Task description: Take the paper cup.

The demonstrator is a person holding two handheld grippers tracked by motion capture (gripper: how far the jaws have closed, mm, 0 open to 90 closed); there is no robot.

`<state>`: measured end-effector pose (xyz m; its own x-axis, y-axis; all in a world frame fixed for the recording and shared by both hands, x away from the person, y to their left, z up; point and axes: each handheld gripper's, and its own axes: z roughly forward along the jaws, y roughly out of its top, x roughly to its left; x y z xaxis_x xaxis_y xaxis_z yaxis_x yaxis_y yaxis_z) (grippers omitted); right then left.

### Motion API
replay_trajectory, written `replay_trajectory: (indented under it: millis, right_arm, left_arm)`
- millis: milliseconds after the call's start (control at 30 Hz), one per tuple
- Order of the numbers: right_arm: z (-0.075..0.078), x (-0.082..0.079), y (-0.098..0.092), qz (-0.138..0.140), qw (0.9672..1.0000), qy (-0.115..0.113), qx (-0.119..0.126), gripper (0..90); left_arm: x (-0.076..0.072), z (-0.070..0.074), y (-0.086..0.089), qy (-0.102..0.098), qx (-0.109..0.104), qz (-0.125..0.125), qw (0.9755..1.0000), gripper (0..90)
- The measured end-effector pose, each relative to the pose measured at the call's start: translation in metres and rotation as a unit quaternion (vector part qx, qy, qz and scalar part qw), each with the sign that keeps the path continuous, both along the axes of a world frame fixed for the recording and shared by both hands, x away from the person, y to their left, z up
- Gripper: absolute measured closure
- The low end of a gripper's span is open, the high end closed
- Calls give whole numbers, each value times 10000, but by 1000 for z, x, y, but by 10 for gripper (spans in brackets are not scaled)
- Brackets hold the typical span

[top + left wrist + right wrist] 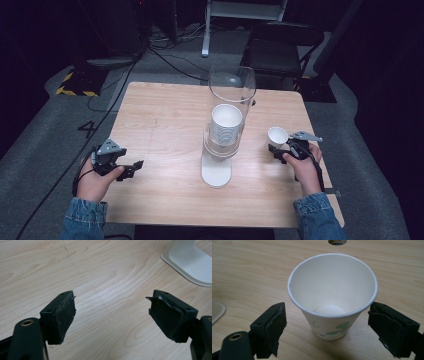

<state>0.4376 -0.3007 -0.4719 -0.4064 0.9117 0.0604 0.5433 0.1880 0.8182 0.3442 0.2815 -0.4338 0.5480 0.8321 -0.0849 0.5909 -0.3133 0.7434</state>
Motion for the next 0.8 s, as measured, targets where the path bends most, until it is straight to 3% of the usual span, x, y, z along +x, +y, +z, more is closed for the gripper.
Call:
replay_trajectory:
  millis: [167,233,433,600,800]
  right_arm:
    - [18,-15,-8,-7,10000,-6,63,160]
    - [25,-20,-10,27,9999,-117,110,160]
    - [43,-36,-5,298,9991,-260,155,160]
    - [48,-51,8,697,9974,-157,83,178]
    - [45,-70,22,1137,9931,-234,171,179]
  left_arm:
    - [2,0,-4,5,11,-87,10000,209]
    - [3,-1,-5,7,-18,-92,10000,209]
    - [1,-4,-6,20,-12,-98,9999,208]
    - [-1,-4,-9,48,1,-199,9998,206]
    - [-3,-7,-14,108,-53,-247,9996,206]
